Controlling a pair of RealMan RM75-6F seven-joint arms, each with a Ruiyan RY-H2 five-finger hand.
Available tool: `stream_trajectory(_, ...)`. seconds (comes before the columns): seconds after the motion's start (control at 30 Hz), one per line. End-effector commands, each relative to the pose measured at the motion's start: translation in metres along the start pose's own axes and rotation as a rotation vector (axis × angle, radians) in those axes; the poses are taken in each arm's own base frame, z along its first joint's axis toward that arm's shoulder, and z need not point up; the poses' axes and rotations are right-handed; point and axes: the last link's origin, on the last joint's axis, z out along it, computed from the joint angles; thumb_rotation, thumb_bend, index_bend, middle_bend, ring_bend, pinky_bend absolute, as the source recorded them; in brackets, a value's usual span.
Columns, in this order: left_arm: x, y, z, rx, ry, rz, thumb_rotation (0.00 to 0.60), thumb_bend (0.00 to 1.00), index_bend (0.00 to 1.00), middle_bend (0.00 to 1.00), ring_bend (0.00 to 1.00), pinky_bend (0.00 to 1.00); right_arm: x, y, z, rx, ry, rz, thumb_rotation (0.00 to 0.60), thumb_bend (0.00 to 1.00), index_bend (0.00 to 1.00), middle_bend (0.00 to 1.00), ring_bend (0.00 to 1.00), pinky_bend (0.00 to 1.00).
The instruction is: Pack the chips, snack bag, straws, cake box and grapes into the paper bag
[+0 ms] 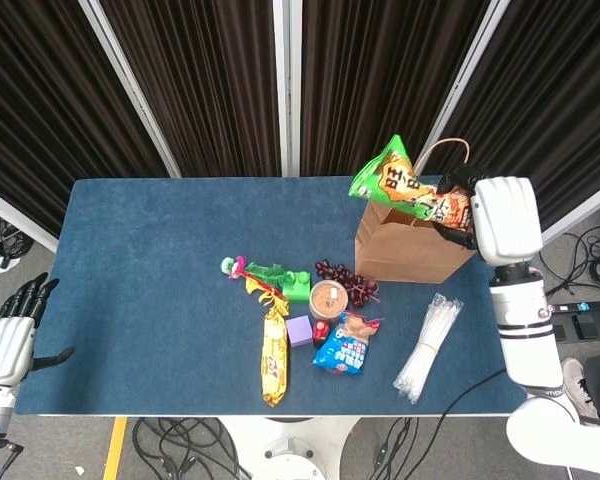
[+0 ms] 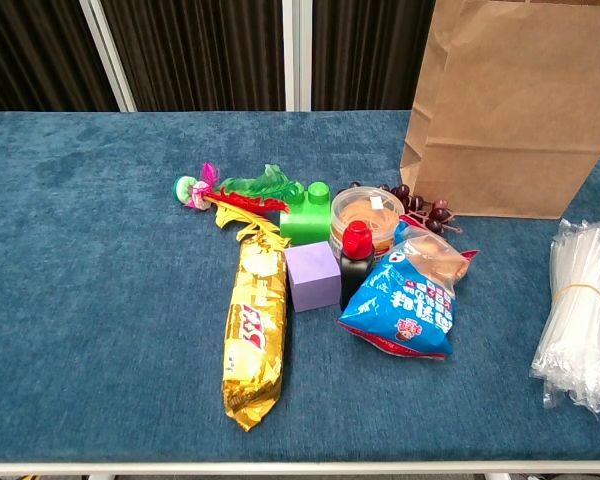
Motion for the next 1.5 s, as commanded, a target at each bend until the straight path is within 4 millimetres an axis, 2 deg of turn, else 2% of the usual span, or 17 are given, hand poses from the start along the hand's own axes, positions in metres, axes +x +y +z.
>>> stream_trajectory(0.03, -0.001, -0.001, 0.001, 0.0, -0.003, -0.003, 0.6, 0.09, 0.05, 0.01, 0.0, 0.16, 0.007, 0.012, 0.027, -0.04, -0.01, -0.125, 0.6, 0.33, 0.71, 0.54, 0.51, 0.67)
stream_trajectory(0.27, -0.002, -0.004, 0.0, -0.002, -0.004, -0.014, 0.6, 0.09, 0.05, 0.01, 0.0, 0.16, 0.013, 0.029, 0.048, -0.009, -0.095, -0.308, 0.6, 0.32, 0.72, 0.54, 0.51, 0.67)
stream_trajectory(0.43, -0.005, -0.004, 0.002, -0.005, -0.008, -0.019, 0.6, 0.09, 0.05, 0.01, 0.0, 0.16, 0.01, 0.043, 0.047, 0.032, -0.187, -0.449, 0.6, 0.32, 0.72, 0.54, 0.51, 0.67)
stream_trajectory(0.7, -0.003, -0.006, 0.001, -0.003, -0.001, -0.02, 0.6, 0.09, 0.05, 0.01, 0.0, 0.16, 0.0, 0.056, 0.041, 0.063, -0.267, -0.516, 0.6, 0.31, 0.72, 0.54, 0.51, 0.67)
stream_trajectory(1.03, -0.005, -0.004, 0.004, -0.009, -0.004, -0.03, 0.6, 0.09, 0.05, 0.01, 0.0, 0.16, 0.009, 0.06, 0.031, 0.111, -0.329, -0.627, 0.6, 0.31, 0.72, 0.54, 0.51, 0.67)
stream_trajectory(1.5, -0.006, -0.002, 0.007, -0.013, 0.0, -0.032, 0.6, 0.09, 0.05, 0.01, 0.0, 0.16, -0.001, 0.054, 0.029, 0.159, -0.418, -0.672, 0.6, 0.28, 0.73, 0.54, 0.51, 0.67)
